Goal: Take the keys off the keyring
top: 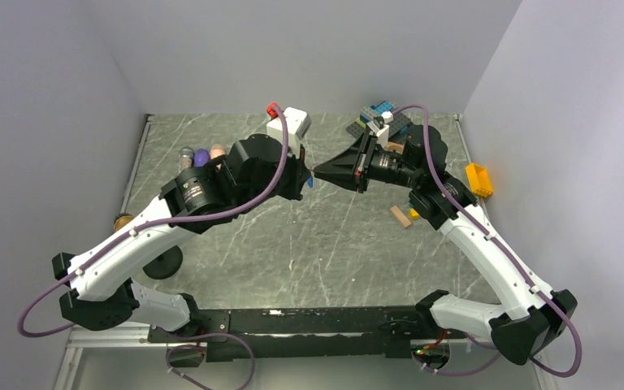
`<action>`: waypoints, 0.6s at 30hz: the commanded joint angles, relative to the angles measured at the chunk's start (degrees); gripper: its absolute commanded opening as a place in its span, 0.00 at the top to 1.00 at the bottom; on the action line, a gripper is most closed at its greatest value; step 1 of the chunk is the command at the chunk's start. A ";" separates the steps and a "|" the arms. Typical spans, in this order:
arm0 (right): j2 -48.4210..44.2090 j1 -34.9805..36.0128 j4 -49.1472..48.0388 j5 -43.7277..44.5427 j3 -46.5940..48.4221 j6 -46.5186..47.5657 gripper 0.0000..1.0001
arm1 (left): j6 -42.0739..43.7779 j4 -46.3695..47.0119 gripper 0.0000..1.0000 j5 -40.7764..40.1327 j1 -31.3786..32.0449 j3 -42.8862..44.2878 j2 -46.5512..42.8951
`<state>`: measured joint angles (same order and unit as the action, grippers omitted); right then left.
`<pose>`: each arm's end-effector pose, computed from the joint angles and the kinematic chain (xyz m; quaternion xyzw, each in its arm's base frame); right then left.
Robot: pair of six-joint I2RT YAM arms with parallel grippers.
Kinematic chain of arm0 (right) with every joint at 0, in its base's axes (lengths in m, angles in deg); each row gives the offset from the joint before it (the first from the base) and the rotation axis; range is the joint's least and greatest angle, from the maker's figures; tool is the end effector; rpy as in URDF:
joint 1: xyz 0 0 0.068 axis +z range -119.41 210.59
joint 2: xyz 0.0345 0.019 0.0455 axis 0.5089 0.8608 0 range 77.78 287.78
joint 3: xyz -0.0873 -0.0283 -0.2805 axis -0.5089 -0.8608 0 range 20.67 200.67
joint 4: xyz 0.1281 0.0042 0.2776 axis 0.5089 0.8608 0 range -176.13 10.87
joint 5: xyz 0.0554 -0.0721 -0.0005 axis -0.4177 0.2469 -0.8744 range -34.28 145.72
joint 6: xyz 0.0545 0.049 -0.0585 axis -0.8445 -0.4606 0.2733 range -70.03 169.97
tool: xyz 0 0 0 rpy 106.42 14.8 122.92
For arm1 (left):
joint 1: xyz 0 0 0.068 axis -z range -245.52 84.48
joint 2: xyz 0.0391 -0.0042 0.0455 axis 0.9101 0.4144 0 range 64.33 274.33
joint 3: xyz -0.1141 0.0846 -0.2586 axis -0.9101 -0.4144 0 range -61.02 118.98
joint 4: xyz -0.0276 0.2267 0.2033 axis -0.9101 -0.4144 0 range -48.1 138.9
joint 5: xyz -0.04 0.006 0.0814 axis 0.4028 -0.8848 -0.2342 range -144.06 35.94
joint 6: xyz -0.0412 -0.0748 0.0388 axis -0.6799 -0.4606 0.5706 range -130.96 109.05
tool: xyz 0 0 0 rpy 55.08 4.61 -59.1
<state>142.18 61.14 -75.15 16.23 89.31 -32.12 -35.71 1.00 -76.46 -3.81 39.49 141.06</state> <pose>0.2490 0.2095 0.4373 0.1037 0.7311 0.6603 0.1366 0.1876 -0.2805 0.5031 0.1607 0.8143 -0.2467 0.5003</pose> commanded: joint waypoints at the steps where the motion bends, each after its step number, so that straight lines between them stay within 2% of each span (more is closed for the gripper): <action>1: -0.48 0.22 -0.84 -1.19 1.60 -1.37 0.92 | -0.03 0.96 1.00 -0.47 0.17 0.42 -1.01; 2: -0.47 0.22 -1.13 -1.21 1.54 -1.34 1.00 | -0.03 0.97 1.00 -0.47 0.16 0.36 -0.99; 11: -0.70 0.23 -3.53 -1.83 1.52 -0.50 1.00 | 0.14 0.61 1.00 -0.37 0.16 0.89 -0.31; 18: 1.18 0.22 -1.14 -4.64 4.80 5.08 1.00 | 0.87 -1.24 1.00 -0.13 0.16 2.97 0.76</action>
<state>142.55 61.12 -74.56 15.23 89.44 -30.35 -35.64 0.58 -76.94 -3.83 39.90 141.06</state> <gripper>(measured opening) 0.018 0.010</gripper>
